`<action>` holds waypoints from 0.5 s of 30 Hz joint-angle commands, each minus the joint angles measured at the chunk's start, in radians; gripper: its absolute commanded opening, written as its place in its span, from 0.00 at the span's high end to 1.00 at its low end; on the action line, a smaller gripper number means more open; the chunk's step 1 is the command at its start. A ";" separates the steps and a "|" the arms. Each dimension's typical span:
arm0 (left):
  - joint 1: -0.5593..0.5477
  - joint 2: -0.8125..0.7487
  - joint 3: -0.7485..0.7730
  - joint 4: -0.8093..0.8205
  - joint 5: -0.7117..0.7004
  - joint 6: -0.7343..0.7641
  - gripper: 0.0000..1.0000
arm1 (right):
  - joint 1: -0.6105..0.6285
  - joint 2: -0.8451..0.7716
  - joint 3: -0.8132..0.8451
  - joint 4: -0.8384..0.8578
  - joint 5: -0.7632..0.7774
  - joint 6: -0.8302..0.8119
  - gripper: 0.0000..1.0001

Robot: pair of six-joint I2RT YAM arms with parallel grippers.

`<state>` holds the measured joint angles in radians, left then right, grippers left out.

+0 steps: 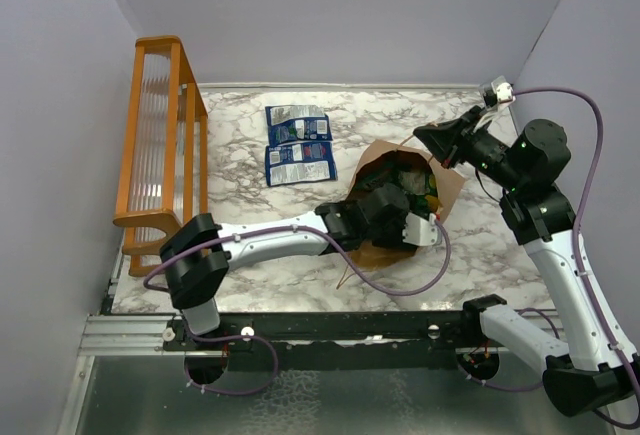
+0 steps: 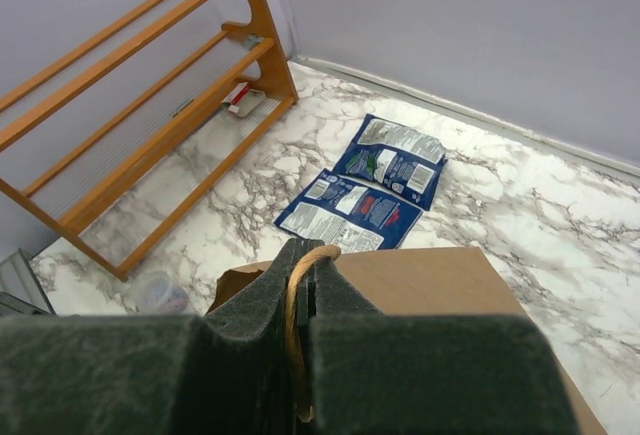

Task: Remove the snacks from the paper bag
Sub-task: Take out the snack from the paper bag.

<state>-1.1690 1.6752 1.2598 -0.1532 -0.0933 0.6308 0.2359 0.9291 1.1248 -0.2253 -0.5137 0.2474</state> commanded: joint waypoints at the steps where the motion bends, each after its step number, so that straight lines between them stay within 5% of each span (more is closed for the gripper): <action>1: 0.014 0.080 0.078 -0.060 0.093 0.041 0.32 | -0.001 -0.011 0.039 0.006 0.009 -0.017 0.99; 8: 0.035 0.140 0.089 -0.043 0.118 0.053 0.34 | 0.000 -0.014 0.052 0.002 0.012 -0.025 0.99; 15: 0.035 0.152 0.102 -0.042 0.070 0.047 0.62 | -0.001 -0.021 0.049 0.002 0.018 -0.027 0.99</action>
<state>-1.1378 1.8309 1.3529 -0.2012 -0.0128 0.6724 0.2359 0.9287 1.1419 -0.2317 -0.5133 0.2314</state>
